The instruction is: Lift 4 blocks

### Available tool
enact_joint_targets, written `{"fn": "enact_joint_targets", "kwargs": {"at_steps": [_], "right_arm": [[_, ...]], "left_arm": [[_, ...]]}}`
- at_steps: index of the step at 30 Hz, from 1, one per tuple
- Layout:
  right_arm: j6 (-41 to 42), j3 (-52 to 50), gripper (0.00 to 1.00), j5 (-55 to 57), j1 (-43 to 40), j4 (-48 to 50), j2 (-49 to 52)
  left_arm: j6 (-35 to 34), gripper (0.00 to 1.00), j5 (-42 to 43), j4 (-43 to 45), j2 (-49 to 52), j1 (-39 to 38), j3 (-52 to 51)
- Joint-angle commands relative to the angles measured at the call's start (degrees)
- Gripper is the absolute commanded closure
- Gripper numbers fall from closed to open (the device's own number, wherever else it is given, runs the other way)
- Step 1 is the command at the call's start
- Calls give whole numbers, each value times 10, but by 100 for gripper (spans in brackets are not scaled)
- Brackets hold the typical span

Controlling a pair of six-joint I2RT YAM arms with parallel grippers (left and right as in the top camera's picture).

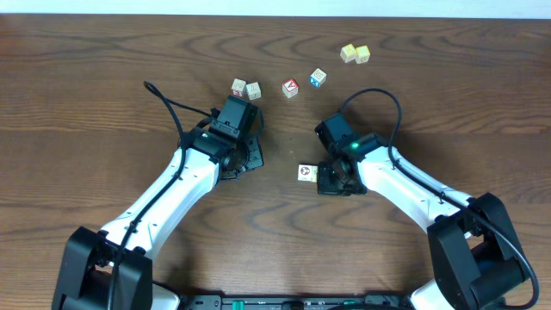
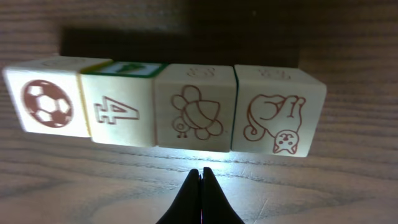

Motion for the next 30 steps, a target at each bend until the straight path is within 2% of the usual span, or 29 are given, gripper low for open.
{"fn": "enact_joint_targets", "kwargs": {"at_steps": [1,30], "right_arm": [[15,-7,99,10,5,4,-11],[14,-8,98,26,5,20,-10]], "left_arm": [[-1,92,-7,-2,-1,1,-10],[0,93,-7,-2,-1,1,-10]]}}
